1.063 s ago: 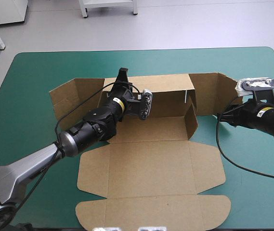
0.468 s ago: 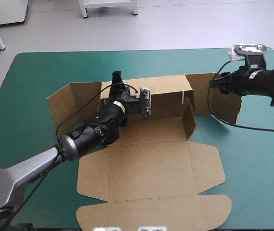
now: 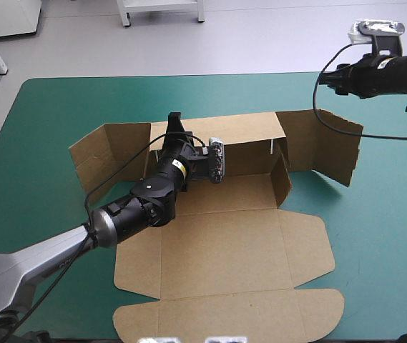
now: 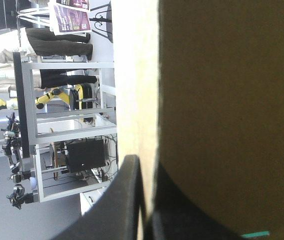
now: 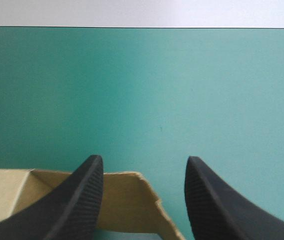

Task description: Fold the box

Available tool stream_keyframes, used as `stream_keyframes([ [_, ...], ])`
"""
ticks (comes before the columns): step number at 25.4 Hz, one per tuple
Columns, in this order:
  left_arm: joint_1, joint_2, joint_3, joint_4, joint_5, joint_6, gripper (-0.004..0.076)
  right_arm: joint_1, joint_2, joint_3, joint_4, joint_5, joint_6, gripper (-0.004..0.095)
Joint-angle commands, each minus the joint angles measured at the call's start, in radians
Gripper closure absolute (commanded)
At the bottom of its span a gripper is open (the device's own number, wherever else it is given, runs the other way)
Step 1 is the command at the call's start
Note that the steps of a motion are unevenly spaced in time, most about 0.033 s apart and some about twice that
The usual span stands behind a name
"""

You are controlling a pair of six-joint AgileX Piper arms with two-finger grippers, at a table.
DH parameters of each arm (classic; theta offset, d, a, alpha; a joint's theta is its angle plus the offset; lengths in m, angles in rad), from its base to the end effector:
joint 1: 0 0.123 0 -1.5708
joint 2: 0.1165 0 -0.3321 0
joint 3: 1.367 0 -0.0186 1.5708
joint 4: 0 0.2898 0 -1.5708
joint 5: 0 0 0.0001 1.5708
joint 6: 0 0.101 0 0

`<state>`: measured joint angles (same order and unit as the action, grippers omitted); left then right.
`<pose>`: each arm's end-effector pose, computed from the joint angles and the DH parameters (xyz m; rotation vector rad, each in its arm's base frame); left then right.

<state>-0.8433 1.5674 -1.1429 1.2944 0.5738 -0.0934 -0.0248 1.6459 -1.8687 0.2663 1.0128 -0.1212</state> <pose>0.3002 -0.2577 0.3325 1.5456 1.4022 0.7585 0.4101 0.0124 0.4927 -0.0673 2.2478 0.2525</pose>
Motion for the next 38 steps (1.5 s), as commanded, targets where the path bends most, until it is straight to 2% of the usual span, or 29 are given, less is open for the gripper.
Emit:
stream_keyframes([
  [1, -0.021, -0.032, -0.012, -0.01, 0.008, -0.029, 0.0732, -0.044, 0.062, -0.151, 0.029, 0.017, -0.005, 0.044],
  [8, -0.037, -0.032, -0.012, -0.007, -0.004, -0.029, 0.0732, -0.046, 0.317, -0.421, 0.122, 0.122, -0.029, 0.044],
  [11, -0.037, -0.032, -0.012, -0.005, -0.004, -0.029, 0.0732, -0.046, 0.37, -0.45, 0.123, 0.149, -0.023, 0.044],
  [15, -0.037, -0.032, -0.012, -0.005, -0.006, -0.029, 0.0732, -0.035, 0.405, -0.441, 0.126, 0.182, -0.052, 0.044],
  [19, -0.037, -0.032, -0.012, -0.007, -0.01, -0.029, 0.0732, 0.016, 0.419, -0.432, 0.052, 0.225, -0.073, 0.0473],
  [24, -0.037, -0.032, -0.012, -0.007, 0.001, -0.029, 0.0732, 0.023, 0.419, -0.364, 0.053, 0.232, -0.076, 0.049],
  [38, -0.035, -0.032, -0.012, -0.005, 0.009, -0.029, 0.0732, 0.023, 0.269, -0.121, 0.062, 0.232, -0.121, 0.0531],
])
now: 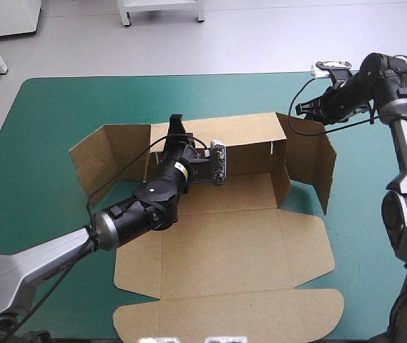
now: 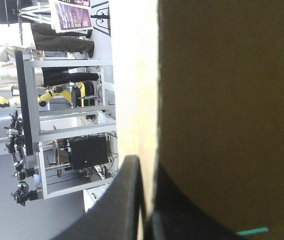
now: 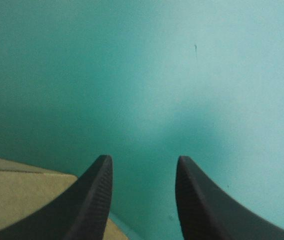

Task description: Fold the box

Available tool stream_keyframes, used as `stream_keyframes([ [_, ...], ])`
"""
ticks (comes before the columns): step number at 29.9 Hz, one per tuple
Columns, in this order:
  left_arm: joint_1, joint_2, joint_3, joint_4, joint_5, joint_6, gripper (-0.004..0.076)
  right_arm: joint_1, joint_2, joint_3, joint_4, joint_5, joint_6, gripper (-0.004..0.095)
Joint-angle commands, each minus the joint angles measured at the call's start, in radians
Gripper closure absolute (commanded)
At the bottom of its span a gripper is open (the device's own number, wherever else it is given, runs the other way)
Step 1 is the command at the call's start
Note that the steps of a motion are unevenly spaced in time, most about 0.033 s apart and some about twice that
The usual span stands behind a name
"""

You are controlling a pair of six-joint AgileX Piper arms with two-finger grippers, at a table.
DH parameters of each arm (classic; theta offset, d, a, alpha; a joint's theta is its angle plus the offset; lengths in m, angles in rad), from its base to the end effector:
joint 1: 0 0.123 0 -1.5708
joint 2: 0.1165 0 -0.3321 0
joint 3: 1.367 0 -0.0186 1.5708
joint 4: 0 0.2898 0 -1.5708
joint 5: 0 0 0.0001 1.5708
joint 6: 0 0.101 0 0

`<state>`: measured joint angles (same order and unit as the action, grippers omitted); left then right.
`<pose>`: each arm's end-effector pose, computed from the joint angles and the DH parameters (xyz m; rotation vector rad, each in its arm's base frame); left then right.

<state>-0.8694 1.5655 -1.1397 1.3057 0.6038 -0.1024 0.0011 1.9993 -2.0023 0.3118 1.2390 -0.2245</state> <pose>0.2938 -0.2620 0.3326 1.5501 1.3956 0.7742 0.4999 0.0299 0.3641 -0.2489 2.6564 0.3593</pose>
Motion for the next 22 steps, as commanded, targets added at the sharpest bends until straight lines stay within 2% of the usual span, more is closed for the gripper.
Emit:
stream_keyframes([
  [1, -0.009, -0.03, -0.015, -0.017, -0.021, -0.02, 0.0732, -0.003, -0.093, 0.018, 0.016, 0.006, -0.018, 0.0531],
  [9, -0.009, -0.03, -0.015, -0.015, -0.019, -0.02, 0.0732, -0.003, -0.14, 0.04, 0.102, -0.005, -0.044, 0.0531],
  [14, -0.009, -0.03, -0.015, -0.015, -0.003, -0.02, 0.0732, -0.003, -0.177, 0.126, 0.149, -0.054, -0.07, 0.0531],
  [22, -0.009, -0.03, -0.015, -0.013, 0.006, -0.023, 0.0732, -0.003, -0.248, 0.185, 0.147, -0.059, -0.099, 0.0562],
])
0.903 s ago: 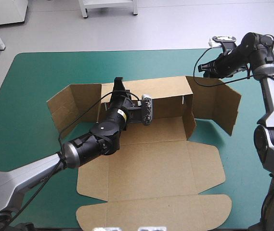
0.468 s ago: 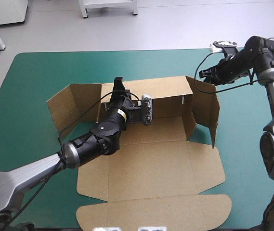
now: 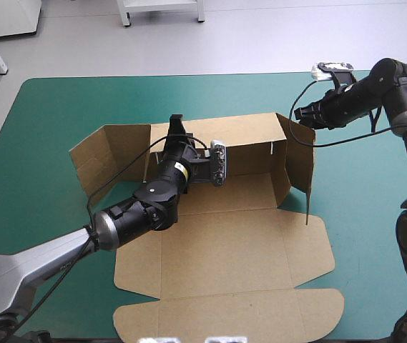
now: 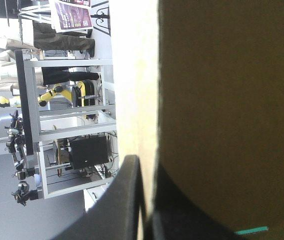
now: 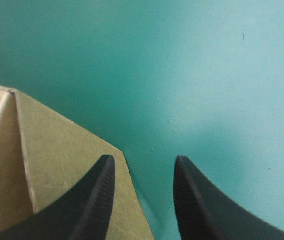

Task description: Fold the box

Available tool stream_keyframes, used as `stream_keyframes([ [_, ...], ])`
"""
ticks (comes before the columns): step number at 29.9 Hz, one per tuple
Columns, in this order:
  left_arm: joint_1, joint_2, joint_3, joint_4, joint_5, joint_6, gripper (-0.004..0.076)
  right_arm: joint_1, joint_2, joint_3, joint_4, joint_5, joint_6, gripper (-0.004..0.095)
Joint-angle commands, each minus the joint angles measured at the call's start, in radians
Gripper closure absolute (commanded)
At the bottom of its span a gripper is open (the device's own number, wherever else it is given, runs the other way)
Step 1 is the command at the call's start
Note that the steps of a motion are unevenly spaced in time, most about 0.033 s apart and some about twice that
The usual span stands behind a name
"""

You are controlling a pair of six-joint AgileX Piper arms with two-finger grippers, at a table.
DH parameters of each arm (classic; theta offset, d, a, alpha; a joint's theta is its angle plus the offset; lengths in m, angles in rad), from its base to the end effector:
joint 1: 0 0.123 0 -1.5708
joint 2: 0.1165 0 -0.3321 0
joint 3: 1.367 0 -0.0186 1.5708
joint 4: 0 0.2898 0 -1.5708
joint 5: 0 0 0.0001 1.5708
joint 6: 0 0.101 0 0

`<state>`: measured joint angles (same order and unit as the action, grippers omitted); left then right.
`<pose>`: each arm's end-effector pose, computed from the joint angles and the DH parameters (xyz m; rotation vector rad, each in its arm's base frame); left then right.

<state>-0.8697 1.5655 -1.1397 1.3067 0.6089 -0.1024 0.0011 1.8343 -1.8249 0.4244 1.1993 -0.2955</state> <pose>0.2939 -0.2616 0.3326 1.5492 1.3978 0.7795 0.4538 0.0393 0.3898 -0.3011 2.5839 0.4751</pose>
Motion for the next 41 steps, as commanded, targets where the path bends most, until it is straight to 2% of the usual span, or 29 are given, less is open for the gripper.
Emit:
stream_keyframes([
  [1, -0.008, -0.03, -0.015, -0.011, 0.001, -0.05, 0.0732, -0.003, -0.094, 0.025, 0.039, -0.028, -0.032, 0.0562],
  [7, -0.008, -0.03, -0.015, -0.006, -0.001, -0.05, 0.0732, -0.003, -0.171, 0.161, 0.072, -0.095, -0.088, 0.0562],
  [14, -0.008, -0.03, -0.015, 0.02, 0.002, -0.052, 0.0732, -0.003, -0.309, 0.423, 0.236, -0.259, -0.299, 0.0562],
  [20, -0.008, -0.03, -0.015, 0.02, 0.002, -0.05, 0.0732, -0.003, -0.417, 0.631, 0.362, -0.439, -0.548, 0.0561],
  [29, -0.008, -0.03, -0.015, 0.07, 0.002, -0.05, 0.0732, -0.003, -0.434, 0.719, 0.483, -0.458, -0.707, 0.0561],
  [37, -0.008, -0.03, -0.015, 0.082, 0.004, -0.062, 0.0732, -0.003, -0.444, 0.741, 0.496, -0.403, -0.76, 0.0561],
  [41, -0.008, -0.03, -0.015, 0.103, 0.004, -0.074, 0.0732, -0.003, -0.475, 0.808, 0.552, -0.443, -0.855, 0.0561],
])
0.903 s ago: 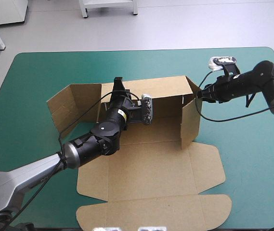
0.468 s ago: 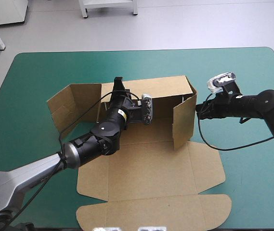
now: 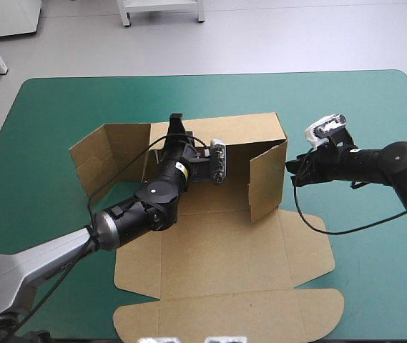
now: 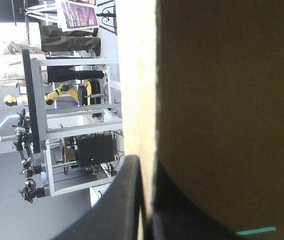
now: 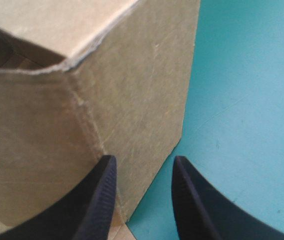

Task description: Fold the box

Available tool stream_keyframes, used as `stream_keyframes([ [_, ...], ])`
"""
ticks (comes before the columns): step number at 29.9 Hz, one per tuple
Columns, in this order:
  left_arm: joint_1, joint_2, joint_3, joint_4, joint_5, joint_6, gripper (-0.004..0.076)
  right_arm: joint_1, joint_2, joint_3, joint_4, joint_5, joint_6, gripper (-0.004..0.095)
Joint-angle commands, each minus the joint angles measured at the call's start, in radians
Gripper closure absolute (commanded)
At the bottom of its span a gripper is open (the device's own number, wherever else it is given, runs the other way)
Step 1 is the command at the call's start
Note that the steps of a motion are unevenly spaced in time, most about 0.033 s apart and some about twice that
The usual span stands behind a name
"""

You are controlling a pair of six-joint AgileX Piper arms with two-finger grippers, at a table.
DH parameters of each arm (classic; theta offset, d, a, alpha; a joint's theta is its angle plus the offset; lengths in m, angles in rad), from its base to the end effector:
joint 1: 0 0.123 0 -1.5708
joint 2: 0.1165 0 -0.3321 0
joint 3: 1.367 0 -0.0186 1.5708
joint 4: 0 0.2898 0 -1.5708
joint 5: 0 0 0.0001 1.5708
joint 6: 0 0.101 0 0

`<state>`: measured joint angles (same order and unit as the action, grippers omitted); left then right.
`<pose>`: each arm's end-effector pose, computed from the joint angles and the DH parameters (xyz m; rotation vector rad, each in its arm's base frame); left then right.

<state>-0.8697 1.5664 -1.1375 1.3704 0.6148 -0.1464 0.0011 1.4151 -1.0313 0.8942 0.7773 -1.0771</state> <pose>0.2954 -0.2613 0.3349 1.5300 1.3724 0.8077 0.3253 0.0556 0.3245 -0.6546 2.2092 0.5206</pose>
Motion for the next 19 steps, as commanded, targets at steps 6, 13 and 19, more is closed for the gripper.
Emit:
stream_keyframes([
  [6, -0.008, -0.031, -0.017, 0.058, -0.004, -0.058, 0.0732, -0.003, -0.056, 0.034, 0.171, -0.025, -0.187, 0.056],
  [13, -0.008, -0.031, -0.017, 0.077, -0.004, -0.058, 0.0732, -0.003, -0.056, 0.036, 0.197, 0.018, -0.253, 0.0479],
  [19, -0.008, -0.031, -0.017, 0.116, -0.004, -0.06, 0.0732, -0.003, -0.056, 0.036, 0.215, 0.042, -0.285, 0.0304],
])
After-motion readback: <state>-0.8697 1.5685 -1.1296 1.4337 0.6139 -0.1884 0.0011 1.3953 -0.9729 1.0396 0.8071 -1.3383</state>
